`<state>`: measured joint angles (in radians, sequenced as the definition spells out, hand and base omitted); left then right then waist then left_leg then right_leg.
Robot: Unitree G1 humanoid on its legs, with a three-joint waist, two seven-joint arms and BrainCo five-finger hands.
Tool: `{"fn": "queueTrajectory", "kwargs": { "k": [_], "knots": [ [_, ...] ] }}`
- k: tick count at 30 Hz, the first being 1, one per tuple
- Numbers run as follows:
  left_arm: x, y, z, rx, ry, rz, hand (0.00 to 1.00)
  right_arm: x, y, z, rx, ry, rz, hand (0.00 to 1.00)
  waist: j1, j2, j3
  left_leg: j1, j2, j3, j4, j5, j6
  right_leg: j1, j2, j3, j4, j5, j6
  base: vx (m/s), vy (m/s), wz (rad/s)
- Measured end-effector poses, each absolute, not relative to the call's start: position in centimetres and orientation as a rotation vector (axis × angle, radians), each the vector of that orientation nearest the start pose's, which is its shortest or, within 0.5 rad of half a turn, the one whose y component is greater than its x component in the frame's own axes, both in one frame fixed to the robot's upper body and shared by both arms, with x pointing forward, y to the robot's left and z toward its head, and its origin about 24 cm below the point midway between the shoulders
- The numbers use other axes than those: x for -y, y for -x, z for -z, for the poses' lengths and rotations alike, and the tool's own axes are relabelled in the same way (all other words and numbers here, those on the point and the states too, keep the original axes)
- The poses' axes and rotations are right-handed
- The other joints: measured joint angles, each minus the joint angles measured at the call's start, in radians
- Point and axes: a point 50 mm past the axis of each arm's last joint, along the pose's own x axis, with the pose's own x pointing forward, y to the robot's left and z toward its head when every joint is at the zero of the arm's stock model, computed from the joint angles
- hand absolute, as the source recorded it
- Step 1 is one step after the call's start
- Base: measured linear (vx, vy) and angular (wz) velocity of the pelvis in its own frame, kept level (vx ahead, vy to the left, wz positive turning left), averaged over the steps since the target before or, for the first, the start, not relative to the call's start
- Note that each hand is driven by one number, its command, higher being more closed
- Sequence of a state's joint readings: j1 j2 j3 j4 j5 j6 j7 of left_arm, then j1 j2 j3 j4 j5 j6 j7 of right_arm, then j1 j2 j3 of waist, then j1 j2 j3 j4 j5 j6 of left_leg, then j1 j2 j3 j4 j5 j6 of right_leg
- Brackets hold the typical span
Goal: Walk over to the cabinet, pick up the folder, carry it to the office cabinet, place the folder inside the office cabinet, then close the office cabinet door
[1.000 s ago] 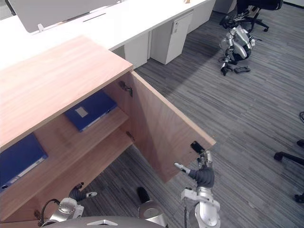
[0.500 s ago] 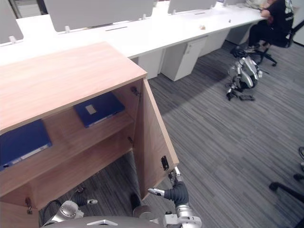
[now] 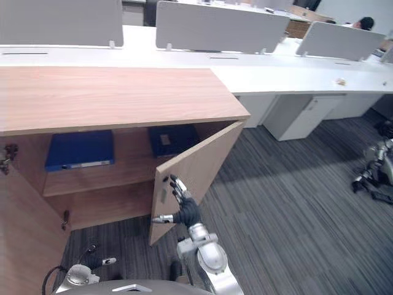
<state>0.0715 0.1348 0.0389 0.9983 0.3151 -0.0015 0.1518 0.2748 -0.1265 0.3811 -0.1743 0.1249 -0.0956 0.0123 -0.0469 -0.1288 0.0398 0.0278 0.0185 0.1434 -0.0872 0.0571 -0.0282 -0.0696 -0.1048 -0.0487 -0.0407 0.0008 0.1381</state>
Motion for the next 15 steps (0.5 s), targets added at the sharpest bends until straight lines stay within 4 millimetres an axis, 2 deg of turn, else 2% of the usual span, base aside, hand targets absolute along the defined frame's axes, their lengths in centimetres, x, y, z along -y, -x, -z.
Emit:
{"fn": "queueTrajectory", "kwargs": {
  "k": [1, 2, 3, 4, 5, 7, 8, 10, 11, 15],
  "knots": [
    [-21.5, -11.0, 15.1, -1.044, -0.464, -0.085, 0.00, 9.2, -18.9, -2.4, -0.050, -0.091, -0.326, 0.00, 0.004, 0.006, -0.001, -0.011, 0.005, -0.007, -0.001, 0.004, 0.007, 0.004, 0.003, -0.009, 0.002, -0.011, 0.000, -0.05, 0.016, 0.14],
    [-21.3, -10.9, 15.2, -1.047, -0.457, -0.085, 0.00, 9.1, -19.6, -1.6, -0.077, -0.071, -0.332, 0.00, 0.007, 0.017, 0.000, -0.019, 0.022, -0.011, -0.001, 0.017, 0.022, -0.005, 0.014, -0.025, 0.041, 0.008, -0.063, -0.03, 0.029, 0.31],
    [-21.5, -10.9, 15.1, -1.044, -0.456, -0.095, 0.00, 9.2, -20.4, -0.8, -0.107, -0.046, -0.334, 0.00, 0.008, 0.014, 0.000, -0.023, 0.020, -0.032, 0.000, 0.019, 0.019, 0.008, 0.021, -0.028, 0.078, 0.010, -0.083, 0.01, 0.010, 0.40],
    [-21.7, -10.9, 15.1, -1.042, -0.454, -0.104, 0.00, 9.2, -20.8, -0.7, -0.111, -0.036, -0.332, 0.00, 0.013, 0.003, -0.001, -0.026, 0.005, -0.041, -0.001, 0.020, 0.018, 0.019, 0.015, -0.030, 0.078, -0.024, -0.081, 0.03, 0.008, 0.46],
    [-21.9, -11.1, 14.9, -1.029, -0.446, -0.120, 0.00, 9.3, -21.5, -0.9, -0.104, -0.021, -0.328, 0.00, 0.024, 0.007, 0.000, -0.035, -0.007, -0.047, -0.001, 0.024, 0.018, 0.014, 0.002, -0.036, 0.065, -0.014, -0.062, 0.00, 0.013, 0.37],
    [-21.6, -11.3, 14.8, -1.015, -0.421, -0.139, 0.00, 10.7, -23.1, -1.4, -0.079, 0.001, -0.268, 0.00, 0.032, 0.004, -0.005, -0.075, -0.022, -0.059, 0.029, 0.031, 0.027, -0.011, -0.017, -0.053, 0.044, -0.016, -0.060, 0.05, 0.069, 0.28],
    [-21.5, -11.3, 14.8, -1.013, -0.408, -0.146, 0.00, 11.5, -23.7, -1.7, -0.067, 0.016, -0.244, 0.00, 0.041, 0.036, 0.002, -0.095, -0.016, -0.070, 0.056, 0.019, 0.027, -0.005, -0.009, -0.063, 0.031, -0.015, -0.060, 0.07, 0.059, 0.07],
    [-21.6, -10.6, 15.0, -1.034, -0.398, -0.153, 0.00, 12.1, -24.7, -1.8, -0.065, 0.036, -0.218, 0.00, 0.047, 0.062, 0.013, -0.096, -0.020, -0.079, 0.000, 0.028, 0.027, -0.002, -0.008, -0.083, 0.007, -0.014, -0.067, 0.00, 0.032, 0.15],
    [-21.8, -10.6, 14.9, -1.029, -0.405, -0.152, 0.00, 12.8, -25.2, -1.7, -0.067, 0.040, -0.187, 0.00, 0.045, 0.052, 0.016, -0.100, -0.030, -0.101, 0.000, 0.032, 0.024, -0.002, -0.016, -0.103, 0.005, -0.013, -0.068, 0.03, 0.044, 0.41],
    [-21.6, -10.0, 14.6, -1.005, -0.394, -0.147, 0.00, 15.1, -26.7, -1.6, -0.087, 0.061, -0.101, 0.00, 0.068, 0.068, 0.027, -0.119, -0.046, -0.146, 0.000, 0.032, 0.024, 0.000, -0.029, -0.131, 0.012, -0.018, -0.062, 0.06, 0.032, 0.48]
  ]
}}
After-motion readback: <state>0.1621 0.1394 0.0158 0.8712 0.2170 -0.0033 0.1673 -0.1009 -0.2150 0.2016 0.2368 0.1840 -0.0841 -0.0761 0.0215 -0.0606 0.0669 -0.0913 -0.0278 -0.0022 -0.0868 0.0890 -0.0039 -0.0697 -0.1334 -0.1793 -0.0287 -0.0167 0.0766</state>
